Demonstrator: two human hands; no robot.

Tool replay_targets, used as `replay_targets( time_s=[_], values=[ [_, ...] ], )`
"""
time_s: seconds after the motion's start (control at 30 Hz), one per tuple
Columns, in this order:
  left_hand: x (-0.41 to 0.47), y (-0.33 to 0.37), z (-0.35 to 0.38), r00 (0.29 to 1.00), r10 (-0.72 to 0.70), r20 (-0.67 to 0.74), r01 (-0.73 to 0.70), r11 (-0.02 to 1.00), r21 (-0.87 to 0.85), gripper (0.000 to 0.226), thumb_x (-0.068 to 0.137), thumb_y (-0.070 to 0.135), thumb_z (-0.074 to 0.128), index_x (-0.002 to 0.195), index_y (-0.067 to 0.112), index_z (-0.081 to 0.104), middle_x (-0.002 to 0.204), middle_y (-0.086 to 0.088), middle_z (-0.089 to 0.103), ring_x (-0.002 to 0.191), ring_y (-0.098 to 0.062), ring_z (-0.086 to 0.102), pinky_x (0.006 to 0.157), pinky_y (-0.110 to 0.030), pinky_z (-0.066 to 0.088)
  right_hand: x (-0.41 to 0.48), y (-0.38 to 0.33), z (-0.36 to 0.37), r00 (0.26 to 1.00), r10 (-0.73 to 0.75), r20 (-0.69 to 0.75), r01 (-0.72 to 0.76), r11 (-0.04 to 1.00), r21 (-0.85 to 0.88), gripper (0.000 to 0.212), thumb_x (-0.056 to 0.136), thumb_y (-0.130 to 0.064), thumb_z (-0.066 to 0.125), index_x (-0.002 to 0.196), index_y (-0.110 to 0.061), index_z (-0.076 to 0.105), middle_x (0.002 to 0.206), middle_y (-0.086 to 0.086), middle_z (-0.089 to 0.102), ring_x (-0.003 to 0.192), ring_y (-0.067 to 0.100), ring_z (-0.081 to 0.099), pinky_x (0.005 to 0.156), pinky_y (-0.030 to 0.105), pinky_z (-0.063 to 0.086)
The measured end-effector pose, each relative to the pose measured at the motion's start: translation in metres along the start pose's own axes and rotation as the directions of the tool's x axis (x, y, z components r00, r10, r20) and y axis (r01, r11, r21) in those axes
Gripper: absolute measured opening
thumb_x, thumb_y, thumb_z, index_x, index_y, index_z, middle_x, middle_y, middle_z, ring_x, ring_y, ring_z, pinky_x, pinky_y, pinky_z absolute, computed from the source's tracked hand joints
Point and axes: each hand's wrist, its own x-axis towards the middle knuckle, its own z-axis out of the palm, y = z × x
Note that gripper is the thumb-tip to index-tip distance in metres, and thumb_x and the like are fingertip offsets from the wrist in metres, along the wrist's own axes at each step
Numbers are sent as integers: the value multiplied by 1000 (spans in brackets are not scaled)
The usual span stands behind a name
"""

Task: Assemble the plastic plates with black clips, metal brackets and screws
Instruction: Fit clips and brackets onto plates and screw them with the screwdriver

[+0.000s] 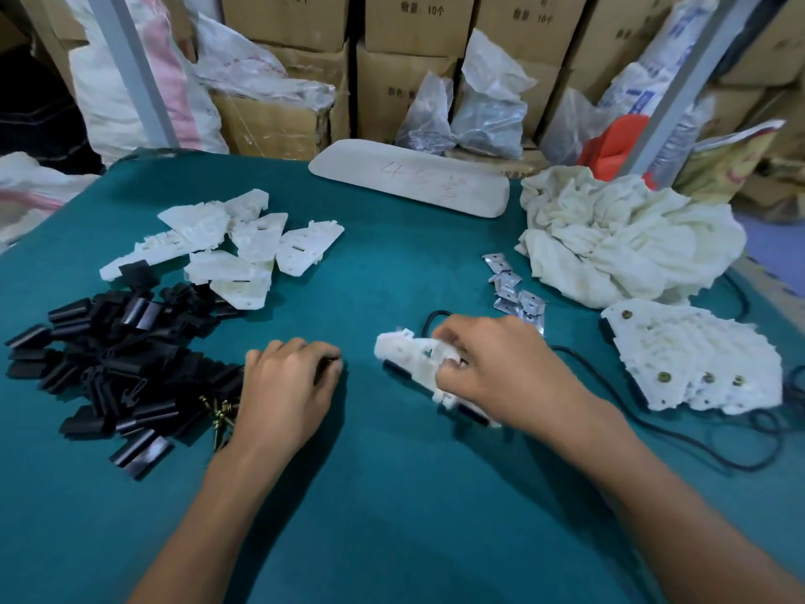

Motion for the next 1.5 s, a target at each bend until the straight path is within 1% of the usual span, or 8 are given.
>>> replay_targets(
  time_s=[0.17, 0.27, 0.33, 0.5, 0.67, 0.9, 1.27, 1.5],
  values=[
    [-3, 4, -1, 997, -66, -49, 53, 974, -220, 10, 97, 26, 63, 103, 25, 71, 98, 9, 69, 90, -19, 55, 85, -38, 38, 17, 10, 9, 940, 12, 341, -157, 902, 402, 25, 87, -25, 65, 109, -29, 77, 82, -21, 73, 71, -4, 60, 69, 21, 49],
    [-7, 9, -5, 993, -109, -48, 76, 889, -451, 9, 98, 30, 62, 104, 34, 67, 96, 22, 66, 86, -3, 50, 81, -31, 43, 29, 11, 26, 981, 62, 182, -113, 952, 284, 33, 97, -29, 63, 129, -26, 69, 126, -5, 68, 114, 12, 60, 101, 33, 47],
    [-10, 20, -8, 996, -79, -39, 45, 838, -544, 10, 98, 31, 62, 102, 39, 66, 95, 26, 65, 89, 0, 54, 75, -20, 40, 26, 0, 35, 997, 49, 59, -70, 899, 432, 28, 99, -35, 61, 124, -29, 71, 116, -6, 70, 108, 12, 62, 101, 38, 49],
    [-22, 42, -11, 997, 0, -76, -50, 757, -652, 9, 97, 35, 64, 104, 37, 69, 101, 19, 69, 97, -9, 65, 79, -18, 46, 4, -21, 50, 988, 92, 125, -149, 318, 936, 7, 96, -16, 71, 102, -12, 74, 81, 3, 73, 72, 13, 67, 75, 32, 61],
    [-29, 59, -13, 999, 49, 10, -23, 622, -783, 30, 85, 19, 79, 102, 43, 72, 95, 11, 75, 82, -14, 71, 76, -23, 56, -17, -6, 47, 977, 102, 185, -190, 48, 981, 7, 96, -4, 67, 98, -1, 73, 82, 11, 73, 70, 13, 67, 68, 21, 57],
    [-8, 37, -17, 997, -60, 41, 68, 599, -798, 27, 91, 9, 72, 98, 36, 75, 96, 15, 76, 89, -4, 71, 82, -16, 52, -48, 40, 55, 897, 430, -105, -41, 317, 947, 14, 95, -5, 69, 97, -16, 77, 89, 3, 78, 77, 8, 69, 71, 17, 54],
    [2, 26, -3, 972, -16, 233, 143, 829, -540, 21, 93, 20, 71, 95, 41, 74, 92, 31, 72, 92, 9, 67, 93, -28, 54, -62, 42, 84, 917, 395, -44, -141, 427, 893, 21, 98, -16, 67, 96, -35, 76, 96, -11, 78, 97, 6, 72, 92, 32, 53],
    [-8, 32, -9, 964, 185, 189, -127, 951, -283, 16, 96, 26, 68, 108, 33, 75, 106, 20, 73, 98, 0, 61, 83, -24, 48, -62, 38, 70, 953, 281, -111, -155, 771, 618, 11, 98, -25, 66, 98, -32, 74, 85, -16, 73, 82, 4, 65, 76, 23, 51]
  ],
)
